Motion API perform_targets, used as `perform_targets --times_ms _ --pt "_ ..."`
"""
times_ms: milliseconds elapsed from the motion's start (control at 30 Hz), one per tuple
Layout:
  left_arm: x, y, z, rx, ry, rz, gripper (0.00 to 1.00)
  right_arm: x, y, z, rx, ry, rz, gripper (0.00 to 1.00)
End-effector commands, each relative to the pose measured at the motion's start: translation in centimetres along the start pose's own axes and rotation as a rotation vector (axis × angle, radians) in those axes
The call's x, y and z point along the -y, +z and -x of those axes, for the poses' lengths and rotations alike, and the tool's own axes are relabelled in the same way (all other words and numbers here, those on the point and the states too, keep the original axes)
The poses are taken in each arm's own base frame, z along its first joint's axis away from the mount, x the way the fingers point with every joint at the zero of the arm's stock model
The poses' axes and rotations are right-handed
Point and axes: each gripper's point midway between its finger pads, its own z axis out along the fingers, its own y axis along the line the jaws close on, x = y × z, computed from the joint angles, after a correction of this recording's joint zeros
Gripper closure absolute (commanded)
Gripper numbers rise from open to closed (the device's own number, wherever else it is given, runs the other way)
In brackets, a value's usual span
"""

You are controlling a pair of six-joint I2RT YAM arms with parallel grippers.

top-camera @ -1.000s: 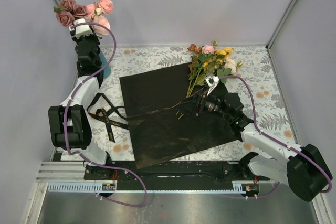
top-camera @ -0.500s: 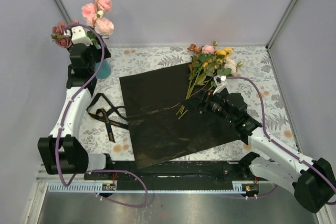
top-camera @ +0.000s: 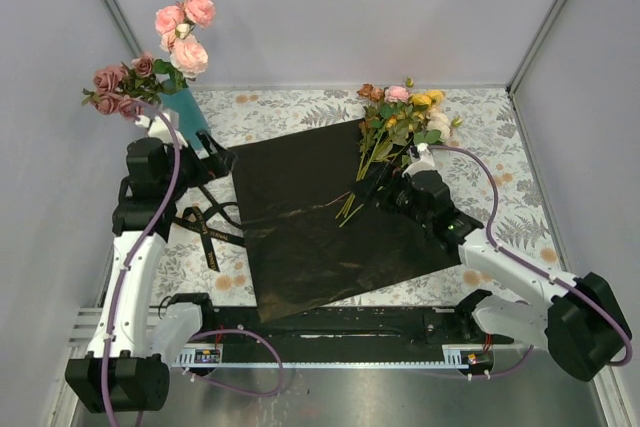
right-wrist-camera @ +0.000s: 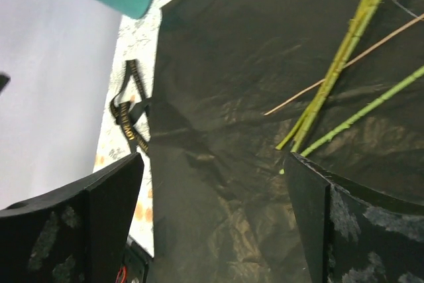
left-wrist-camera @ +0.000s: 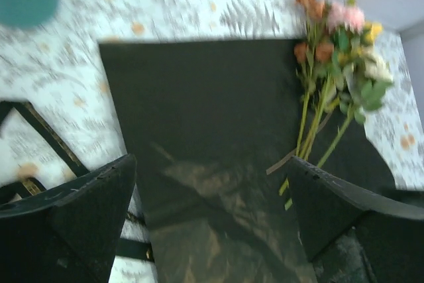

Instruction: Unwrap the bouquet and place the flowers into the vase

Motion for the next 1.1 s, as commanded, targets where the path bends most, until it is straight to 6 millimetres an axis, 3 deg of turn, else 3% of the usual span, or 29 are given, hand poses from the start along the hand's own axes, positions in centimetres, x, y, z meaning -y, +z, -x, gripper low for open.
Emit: perform_targets --times_ms 0,233,367,667,767,1067 --pt "1.5 -1.4 -5.3 -0.145 -0.022 -0.139 0.01 0.3 1.6 3.4 0.135 0.034 -0.046 0.07" --pt "3.4 -2.6 -9.5 -0.184 0.052 -0.277 0.01 4.3 4.5 3.9 0.148 0.11 -0.1 0.4" --pt "4.3 -3.3 -10.3 -0.193 0.074 -0.311 0.01 7.4 5.6 4.0 0.151 0.149 -0.143 0.51" --pt "4.4 -3.7 -10.0 -0.173 0.079 -0.306 0.01 13.6 6.2 4.2 0.193 0.211 -0.312 0.52" --pt "4.5 -3.9 -9.9 -0.169 0.08 -0.306 0.01 14.8 6.3 4.2 0.208 0.227 -0.346 0.47" --pt "4.2 -4.3 -9.2 -0.12 0.089 -0.283 0.01 17.3 8.3 3.3 0.192 0.295 -0.368 0.48"
